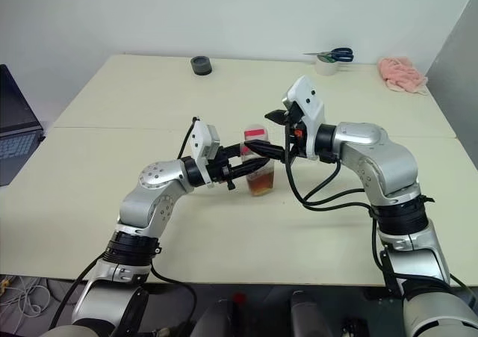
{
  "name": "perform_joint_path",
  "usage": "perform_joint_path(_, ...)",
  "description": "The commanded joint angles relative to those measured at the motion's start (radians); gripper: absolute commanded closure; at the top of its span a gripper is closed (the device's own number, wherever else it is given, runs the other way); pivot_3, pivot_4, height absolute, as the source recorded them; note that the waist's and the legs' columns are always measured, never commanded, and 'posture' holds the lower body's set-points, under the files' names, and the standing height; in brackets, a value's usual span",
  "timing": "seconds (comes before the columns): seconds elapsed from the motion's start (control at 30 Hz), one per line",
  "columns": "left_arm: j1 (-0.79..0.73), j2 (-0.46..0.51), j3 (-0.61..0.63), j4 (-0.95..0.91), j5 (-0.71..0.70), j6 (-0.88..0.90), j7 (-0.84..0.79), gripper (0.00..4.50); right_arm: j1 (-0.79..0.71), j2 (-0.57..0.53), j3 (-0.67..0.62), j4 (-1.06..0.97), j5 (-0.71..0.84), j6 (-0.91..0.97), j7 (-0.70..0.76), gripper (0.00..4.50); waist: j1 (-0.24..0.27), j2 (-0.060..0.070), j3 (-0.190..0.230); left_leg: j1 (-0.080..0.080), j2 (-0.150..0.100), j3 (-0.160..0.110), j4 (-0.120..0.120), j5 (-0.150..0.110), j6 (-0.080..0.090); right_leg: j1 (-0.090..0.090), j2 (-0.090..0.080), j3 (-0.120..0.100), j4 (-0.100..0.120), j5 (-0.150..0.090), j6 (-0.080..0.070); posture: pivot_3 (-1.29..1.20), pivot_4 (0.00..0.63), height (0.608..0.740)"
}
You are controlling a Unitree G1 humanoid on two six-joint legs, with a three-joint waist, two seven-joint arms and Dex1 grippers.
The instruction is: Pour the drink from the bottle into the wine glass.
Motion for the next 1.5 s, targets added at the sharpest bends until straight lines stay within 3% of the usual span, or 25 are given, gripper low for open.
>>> perform_joint_path(0.03, -0.014, 0.006, 0.019, -0.034, -0.018, -0.017, -0.007, 2.78, 0.005, -0.023, -0.025, -0.035, 0.019, 0.005, 0.022, 0.00, 0.000, 0.000, 0.000, 0.000, 0.000, 0.000, 0.000, 0.000, 0.000, 0.000, 0.000, 0.000, 0.000, 0.000, 0.000, 0.00, 0.150, 0.740)
perform_joint_path(0.23, -0.009, 0.009, 0.019, -0.038, -0.020, -0.016, -0.006, 2.78, 0.031, -0.046, -0.020, -0.125, 0.069, 0.011, 0.078, 0.00, 0.000, 0.000, 0.000, 0.000, 0.000, 0.000, 0.000, 0.000, 0.000, 0.000, 0.000, 0.000, 0.000, 0.000, 0.000, 0.00, 0.150, 0.740)
perform_joint_path(0.63, -0.007, 0.004, 0.016, -0.039, -0.019, -0.017, -0.003, 2.78, -0.013, 0.074, -0.049, -0.105, 0.066, 0.070, -0.118, 0.00, 0.000, 0.000, 0.000, 0.000, 0.000, 0.000, 0.001, 0.000, 0.000, 0.000, 0.000, 0.000, 0.000, 0.000, 0.000, 0.00, 0.150, 0.740)
perform_joint_path(1.03, 0.003, 0.001, 0.015, -0.053, -0.021, -0.013, 0.003, 2.78, 0.015, 0.080, -0.036, -0.099, 0.068, 0.097, -0.148, 0.00, 0.000, 0.000, 0.000, 0.000, 0.000, 0.000, 0.001, 0.000, 0.000, 0.000, 0.000, 0.000, 0.000, 0.000, 0.000, 0.00, 0.150, 0.740)
perform_joint_path(1.17, 0.004, 0.001, 0.016, -0.053, -0.021, -0.013, 0.004, 2.78, 0.013, 0.084, -0.045, -0.099, 0.070, 0.098, -0.154, 0.91, 0.000, 0.000, 0.000, 0.000, 0.000, 0.000, 0.001, 0.000, 0.000, 0.000, 0.000, 0.000, 0.000, 0.000, 0.000, 0.00, 0.150, 0.740)
perform_joint_path(1.33, 0.001, 0.003, 0.016, -0.046, -0.021, -0.016, 0.005, 2.78, 0.014, 0.078, -0.041, -0.103, 0.068, 0.097, -0.154, 2.62, 0.000, 0.000, 0.000, 0.000, 0.000, 0.000, 0.001, 0.000, 0.000, 0.000, 0.000, 0.000, 0.000, 0.000, 0.000, 0.00, 0.150, 0.740)
perform_joint_path(1.5, 0.000, 0.005, 0.015, -0.045, -0.021, -0.015, 0.004, 2.78, -0.002, 0.067, -0.069, -0.132, 0.092, 0.115, -0.151, 2.65, 0.000, 0.000, 0.000, 0.000, 0.000, 0.000, 0.000, 0.000, 0.000, 0.000, 0.000, 0.000, 0.000, 0.000, 0.000, 0.00, 0.150, 0.740)
